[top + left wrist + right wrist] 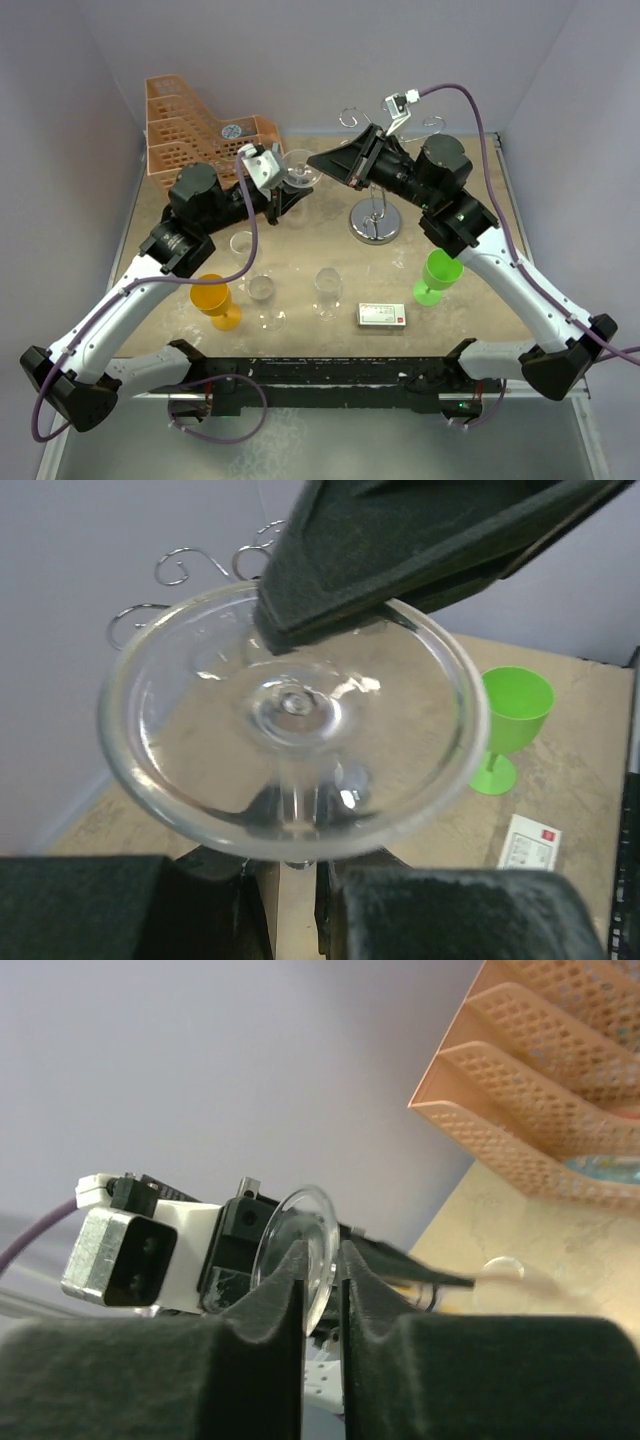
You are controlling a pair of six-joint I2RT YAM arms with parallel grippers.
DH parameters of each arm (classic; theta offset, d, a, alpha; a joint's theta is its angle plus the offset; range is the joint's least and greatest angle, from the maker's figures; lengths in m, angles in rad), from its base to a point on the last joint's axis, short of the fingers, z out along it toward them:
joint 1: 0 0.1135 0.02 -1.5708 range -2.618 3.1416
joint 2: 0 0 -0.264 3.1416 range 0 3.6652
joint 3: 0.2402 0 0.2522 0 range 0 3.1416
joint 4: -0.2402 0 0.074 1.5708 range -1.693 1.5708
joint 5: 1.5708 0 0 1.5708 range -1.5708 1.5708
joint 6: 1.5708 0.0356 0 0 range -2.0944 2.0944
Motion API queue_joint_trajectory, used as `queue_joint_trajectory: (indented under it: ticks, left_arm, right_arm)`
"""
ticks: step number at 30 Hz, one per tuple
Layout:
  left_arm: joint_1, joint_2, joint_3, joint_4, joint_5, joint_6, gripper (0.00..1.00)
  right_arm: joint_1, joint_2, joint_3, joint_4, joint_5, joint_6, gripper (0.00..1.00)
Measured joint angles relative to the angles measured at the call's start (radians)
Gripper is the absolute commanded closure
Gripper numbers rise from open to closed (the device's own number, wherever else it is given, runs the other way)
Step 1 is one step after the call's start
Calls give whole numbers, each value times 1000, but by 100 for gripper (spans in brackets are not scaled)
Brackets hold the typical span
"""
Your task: Place the wine glass upside down on the wine glass rack
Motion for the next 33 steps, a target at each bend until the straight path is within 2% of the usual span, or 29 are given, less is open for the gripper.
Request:
queue_joint_trajectory:
  ticks: [1, 4, 7, 14, 19, 20, 21, 24, 26, 30, 33]
  left_arm:
    - [0, 0, -4, 5, 0, 1, 99]
    - [2, -1, -16, 37, -10, 20, 96]
    - [1, -3, -46, 90, -8, 19, 100]
    - [-6, -20, -103, 213, -1, -10, 100]
    - [-6, -29, -116, 240, 9, -24, 100]
    - [-6, -29, -118, 243, 11, -27, 100]
    - [-6, -30, -119, 246, 13, -28, 100]
    - [-6, -30, -122, 251, 16, -36, 100]
    - [-6, -29, -128, 250, 16, -52, 100]
    - [-6, -6, -146, 266, -10, -76, 100]
    - [-6, 20, -157, 283, -47, -87, 100]
  right_arm:
    - [0, 0, 0, -6, 3, 19, 100]
    - [6, -5, -3, -16, 39, 69, 100]
    - [12, -27, -23, -21, 76, 112, 100]
    - [19, -64, -35, -50, 149, 172, 100]
    - [21, -80, -52, -42, 164, 208, 100]
    - [21, -83, -56, -42, 169, 214, 98]
    - [23, -86, -60, -41, 176, 221, 88]
    - [24, -92, -67, -40, 204, 227, 51]
    - [18, -111, -90, -13, 254, 217, 39]
    - [5, -189, -159, 21, 345, 173, 27]
    - [5, -262, -209, 29, 405, 99, 24]
